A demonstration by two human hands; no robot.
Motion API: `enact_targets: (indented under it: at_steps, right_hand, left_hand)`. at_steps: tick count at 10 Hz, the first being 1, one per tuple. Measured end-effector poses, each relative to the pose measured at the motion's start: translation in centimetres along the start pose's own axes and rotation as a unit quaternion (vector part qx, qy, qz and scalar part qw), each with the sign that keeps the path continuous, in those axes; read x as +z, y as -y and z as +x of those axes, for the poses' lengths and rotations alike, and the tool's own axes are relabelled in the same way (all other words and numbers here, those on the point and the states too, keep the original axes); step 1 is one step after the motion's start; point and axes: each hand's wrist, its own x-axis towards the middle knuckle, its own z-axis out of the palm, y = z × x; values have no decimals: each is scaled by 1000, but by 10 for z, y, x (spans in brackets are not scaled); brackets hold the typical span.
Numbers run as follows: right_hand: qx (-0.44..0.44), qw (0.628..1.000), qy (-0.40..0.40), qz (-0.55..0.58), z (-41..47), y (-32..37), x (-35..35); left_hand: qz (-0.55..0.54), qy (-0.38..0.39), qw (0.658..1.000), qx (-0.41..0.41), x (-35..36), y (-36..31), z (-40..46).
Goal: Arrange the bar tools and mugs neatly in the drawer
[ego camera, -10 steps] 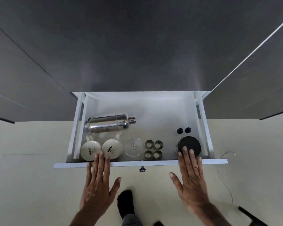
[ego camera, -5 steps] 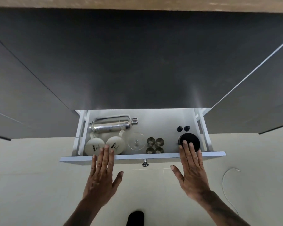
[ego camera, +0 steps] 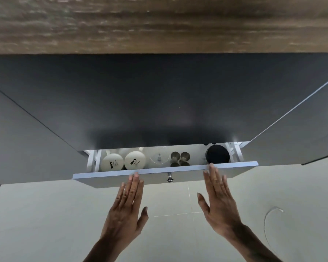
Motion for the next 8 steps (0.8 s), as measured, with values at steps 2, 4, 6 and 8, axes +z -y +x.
enact_targets:
  at_steps: [2,4,6,8]
  right_hand:
    - [54,997,31,38,32,23,20]
    - [94,984,84,129,70,60,19]
    - [116,968,156,157,103,61,11]
    - [96,966,207,119,106,45,-12]
  left_hand:
    - [27,98,993,-55,18,16,31]
    - [24,108,991,-72,17,19,69]
    - [18,120,990,-77,12,27,93]
    - [11,145,982,-122,-14,12,107]
